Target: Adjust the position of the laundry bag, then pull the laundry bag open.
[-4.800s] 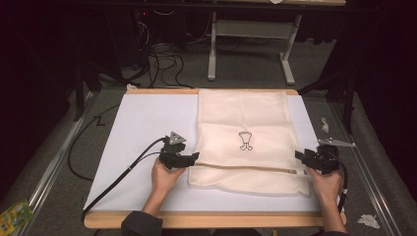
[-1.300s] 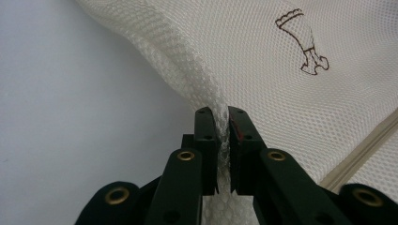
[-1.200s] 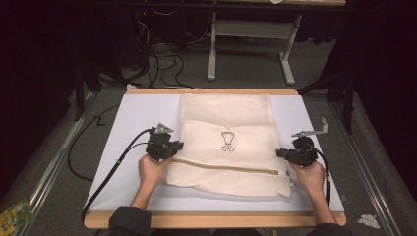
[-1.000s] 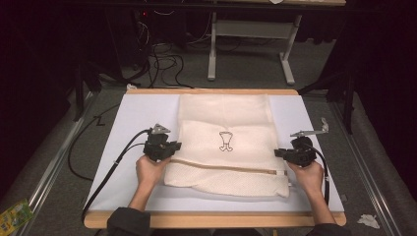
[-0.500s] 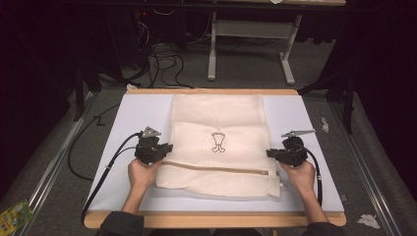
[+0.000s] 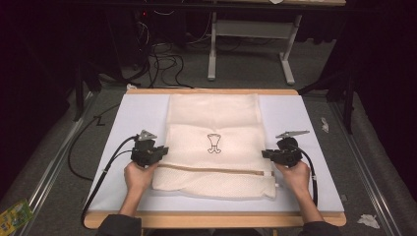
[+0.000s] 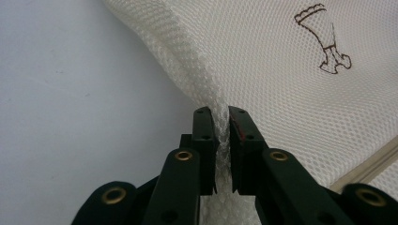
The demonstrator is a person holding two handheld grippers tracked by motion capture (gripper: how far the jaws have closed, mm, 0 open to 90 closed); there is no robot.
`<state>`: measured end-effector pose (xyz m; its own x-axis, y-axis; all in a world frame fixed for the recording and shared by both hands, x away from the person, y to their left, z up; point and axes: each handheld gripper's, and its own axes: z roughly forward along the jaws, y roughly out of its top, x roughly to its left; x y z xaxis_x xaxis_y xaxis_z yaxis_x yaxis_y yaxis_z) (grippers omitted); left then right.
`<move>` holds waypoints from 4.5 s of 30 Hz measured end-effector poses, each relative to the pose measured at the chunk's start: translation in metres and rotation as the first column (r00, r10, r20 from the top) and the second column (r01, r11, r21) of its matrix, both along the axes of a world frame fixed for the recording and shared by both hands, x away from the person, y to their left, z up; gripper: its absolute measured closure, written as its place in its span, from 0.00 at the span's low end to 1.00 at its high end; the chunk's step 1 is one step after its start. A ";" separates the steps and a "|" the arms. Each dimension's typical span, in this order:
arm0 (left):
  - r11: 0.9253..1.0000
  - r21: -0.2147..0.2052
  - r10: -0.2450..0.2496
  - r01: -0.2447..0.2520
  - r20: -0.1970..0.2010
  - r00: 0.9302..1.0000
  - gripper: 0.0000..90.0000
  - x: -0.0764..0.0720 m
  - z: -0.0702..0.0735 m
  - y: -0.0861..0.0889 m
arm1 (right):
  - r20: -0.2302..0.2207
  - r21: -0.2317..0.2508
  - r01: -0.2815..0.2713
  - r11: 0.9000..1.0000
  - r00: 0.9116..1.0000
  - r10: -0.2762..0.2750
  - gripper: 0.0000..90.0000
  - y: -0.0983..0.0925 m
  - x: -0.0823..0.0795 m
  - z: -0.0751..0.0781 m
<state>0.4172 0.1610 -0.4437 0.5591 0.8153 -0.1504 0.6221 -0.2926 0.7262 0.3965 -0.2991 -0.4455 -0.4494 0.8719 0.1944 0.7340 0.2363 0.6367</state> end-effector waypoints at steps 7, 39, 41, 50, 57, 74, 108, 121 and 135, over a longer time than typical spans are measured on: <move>1.000 0.029 0.008 -0.007 -0.011 1.000 0.89 -0.001 -0.008 0.000 | 0.010 -0.008 0.004 1.000 1.000 -0.004 0.93 0.001 -0.001 -0.005; 0.995 0.076 -0.081 0.068 0.182 0.980 0.50 -0.048 -0.014 -0.029 | 0.250 0.038 0.100 0.994 0.963 -0.106 0.56 -0.006 -0.038 -0.014; 0.994 0.069 -0.097 0.085 0.189 0.977 0.50 -0.051 -0.014 -0.035 | 0.233 0.045 0.106 0.993 0.966 -0.114 0.56 -0.007 -0.039 -0.015; 0.987 0.069 -0.157 0.147 0.170 0.973 0.50 -0.056 -0.018 -0.061 | 0.180 0.063 0.108 0.992 0.977 -0.117 0.53 -0.005 -0.038 -0.022; 0.978 0.108 -0.196 0.178 0.185 0.963 0.49 -0.060 -0.019 -0.082 | 0.143 0.034 0.109 0.993 0.983 -0.112 0.48 -0.002 -0.030 -0.028; 0.953 0.083 -0.302 0.293 0.147 0.942 0.49 -0.055 -0.024 -0.146 | 0.087 0.003 0.069 0.998 0.994 -0.069 0.57 0.007 -0.040 -0.029; 0.892 -0.008 -0.449 0.451 0.081 0.890 0.58 -0.055 -0.010 -0.196 | 0.136 0.072 -0.046 0.996 0.990 0.036 0.97 0.001 -0.046 -0.008; 0.861 -0.054 -0.505 0.506 0.040 0.862 0.70 -0.056 -0.014 -0.221 | 0.143 0.088 -0.050 0.995 0.989 0.037 0.98 0.000 -0.045 -0.004; 0.848 -0.083 -0.526 0.524 -0.001 0.851 0.77 -0.052 -0.017 -0.242 | 0.141 0.102 -0.066 0.993 0.989 0.051 0.98 0.001 -0.046 -0.002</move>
